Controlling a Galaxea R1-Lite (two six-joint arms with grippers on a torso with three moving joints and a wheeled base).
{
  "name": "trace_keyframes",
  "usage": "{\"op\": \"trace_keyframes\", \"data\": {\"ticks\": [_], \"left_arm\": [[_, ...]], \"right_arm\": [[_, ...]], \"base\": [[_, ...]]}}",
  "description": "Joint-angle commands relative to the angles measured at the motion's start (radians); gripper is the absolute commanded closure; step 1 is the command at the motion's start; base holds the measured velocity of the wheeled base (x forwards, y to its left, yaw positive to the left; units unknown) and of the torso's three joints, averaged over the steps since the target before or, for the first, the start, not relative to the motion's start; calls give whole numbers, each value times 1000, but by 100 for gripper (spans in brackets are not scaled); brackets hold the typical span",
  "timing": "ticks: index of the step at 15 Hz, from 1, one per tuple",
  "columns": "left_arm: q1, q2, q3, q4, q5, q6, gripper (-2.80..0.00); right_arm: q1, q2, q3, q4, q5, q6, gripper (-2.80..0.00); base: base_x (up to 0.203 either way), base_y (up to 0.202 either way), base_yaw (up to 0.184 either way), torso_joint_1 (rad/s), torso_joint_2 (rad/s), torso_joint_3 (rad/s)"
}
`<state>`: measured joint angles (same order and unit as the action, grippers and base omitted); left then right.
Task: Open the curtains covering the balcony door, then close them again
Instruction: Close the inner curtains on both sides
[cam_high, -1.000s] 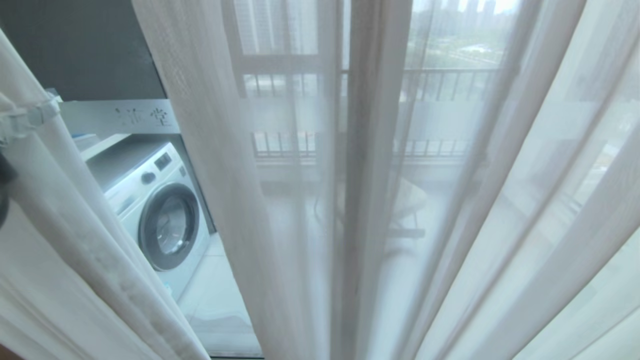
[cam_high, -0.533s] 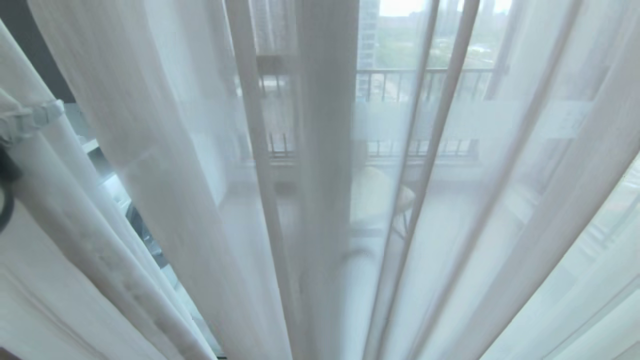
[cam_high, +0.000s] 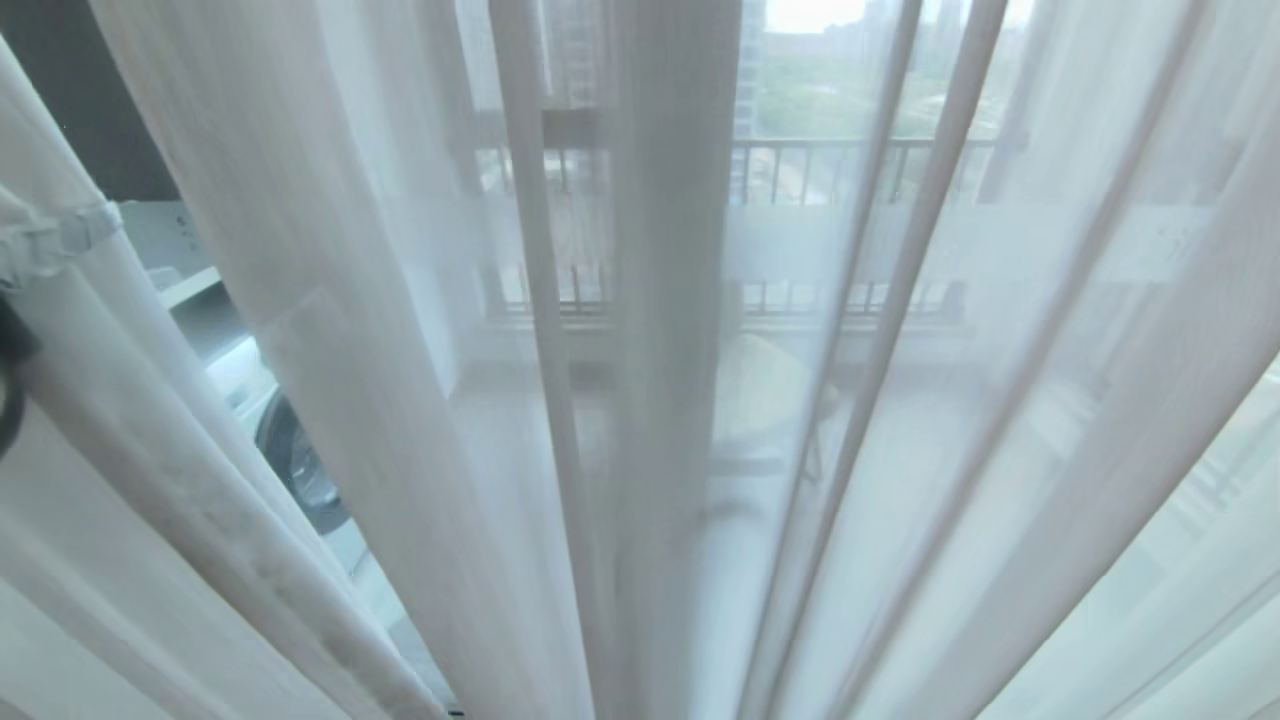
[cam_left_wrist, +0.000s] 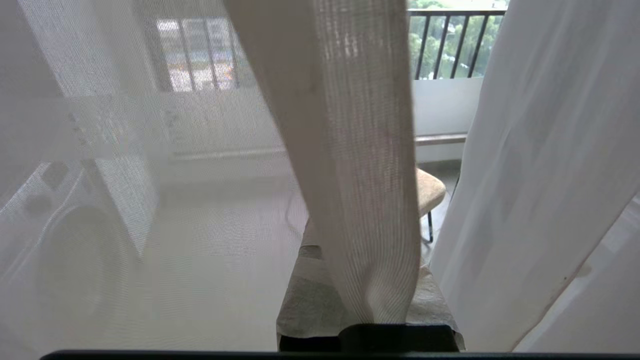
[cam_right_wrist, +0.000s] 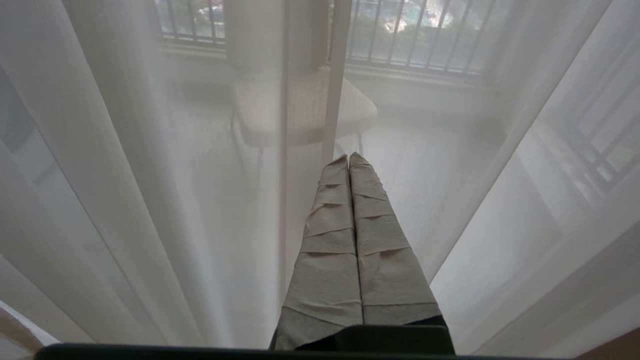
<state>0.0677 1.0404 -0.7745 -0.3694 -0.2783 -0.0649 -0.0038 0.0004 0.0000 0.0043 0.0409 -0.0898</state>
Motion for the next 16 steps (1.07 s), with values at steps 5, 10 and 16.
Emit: {"op": "trace_keyframes", "data": {"ticks": [5,10,16], "left_arm": [[0,0,11,-3,-2,-1,0],[0,0,11,-3,-2,-3,0],[0,1,-23,-3,-1,-33,0]], "right_arm": [[1,0,0,0,1,-1,0],[1,0,0,0,1,-1,0],[1,0,0,0,1,-1,0]], "base": [[-86,0,-2,2,4,1],[-137,0,-3,-6,2,3],[0,0,0,0,0,0]]}}
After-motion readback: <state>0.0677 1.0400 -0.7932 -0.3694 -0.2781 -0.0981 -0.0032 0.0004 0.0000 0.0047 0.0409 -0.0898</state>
